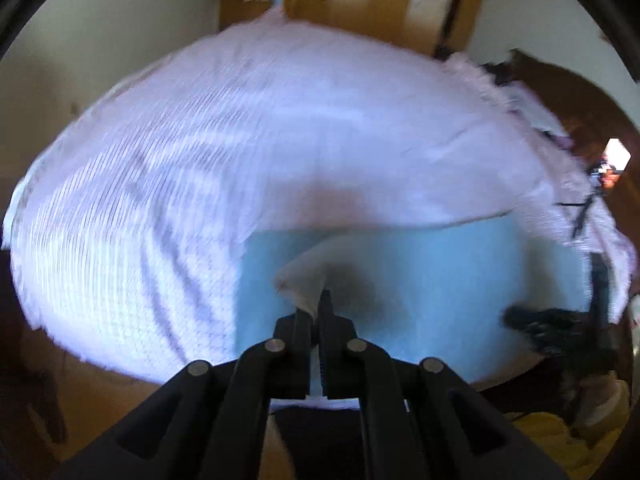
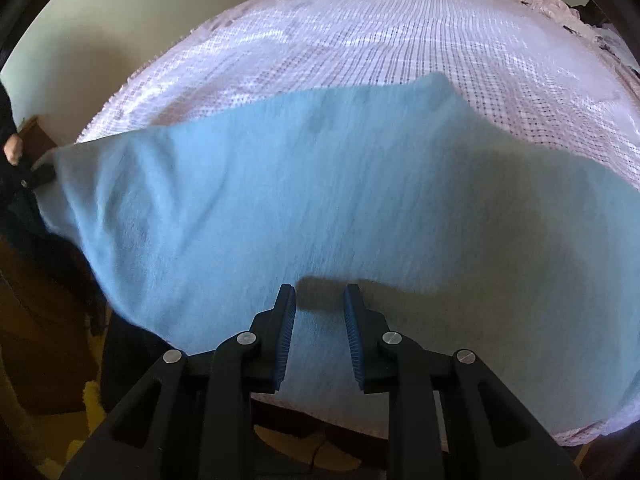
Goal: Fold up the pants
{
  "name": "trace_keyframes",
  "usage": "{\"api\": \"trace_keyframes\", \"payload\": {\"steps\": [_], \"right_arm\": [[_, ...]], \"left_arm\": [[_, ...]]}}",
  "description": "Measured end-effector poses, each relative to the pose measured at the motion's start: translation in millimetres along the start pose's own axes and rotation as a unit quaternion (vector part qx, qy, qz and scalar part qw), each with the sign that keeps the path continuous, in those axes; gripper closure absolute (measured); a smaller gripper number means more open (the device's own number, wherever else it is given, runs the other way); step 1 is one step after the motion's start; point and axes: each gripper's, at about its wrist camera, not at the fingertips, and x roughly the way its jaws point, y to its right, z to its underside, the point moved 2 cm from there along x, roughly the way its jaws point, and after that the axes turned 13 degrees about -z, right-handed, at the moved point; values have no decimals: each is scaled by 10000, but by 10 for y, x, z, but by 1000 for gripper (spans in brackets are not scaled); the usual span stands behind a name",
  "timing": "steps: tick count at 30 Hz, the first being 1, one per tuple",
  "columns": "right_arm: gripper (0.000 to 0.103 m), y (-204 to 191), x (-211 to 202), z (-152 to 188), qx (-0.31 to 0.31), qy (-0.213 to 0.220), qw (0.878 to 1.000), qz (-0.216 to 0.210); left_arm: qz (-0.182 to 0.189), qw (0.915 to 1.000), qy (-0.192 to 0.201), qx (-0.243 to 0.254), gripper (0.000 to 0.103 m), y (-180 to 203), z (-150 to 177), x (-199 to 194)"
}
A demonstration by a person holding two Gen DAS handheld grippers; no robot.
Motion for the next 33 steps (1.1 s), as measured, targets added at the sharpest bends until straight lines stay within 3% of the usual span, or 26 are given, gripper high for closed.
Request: {"api": "trace_keyframes", "payload": {"steps": [4,9,11,14,17,29,30,31,33], "right_arm": [[85,19,14,-50,-53,-22,10000,37],[85,4,92,-109,-90,-82,9999,113],[85,-9,137,-125,-107,-100,9998,158],[84,-24,164,-134,-109,-103,9997,194],[83,-25,187,-141,-116,-106,9997,208],[82,3,213,-125,-150,-27,9995,289],[82,4,211,-124,-155,-22,9995,289],[82,9,207,-121,-157,-21,9995,279],[82,16,187,-126,-123,-25,9996,248]], "left_arm": [[-111,9989,-398,-220,100,-197,213,520],[482,9958,-234,-743,97,-298,281,717],[796,9925,-189,-907,83,-343,268,711],[1173,9876,-75,-1044,72,-377,228,671],[1397,9844,23,-1064,68,-383,186,689],[1822,9673,-169,-1756,69,-408,76,1105],[1800,9675,-114,-1772,76,-409,57,1115],[1755,9686,-5,-1763,97,-401,42,1080],[1808,9685,378,-1670,97,-370,-6,898]]}}
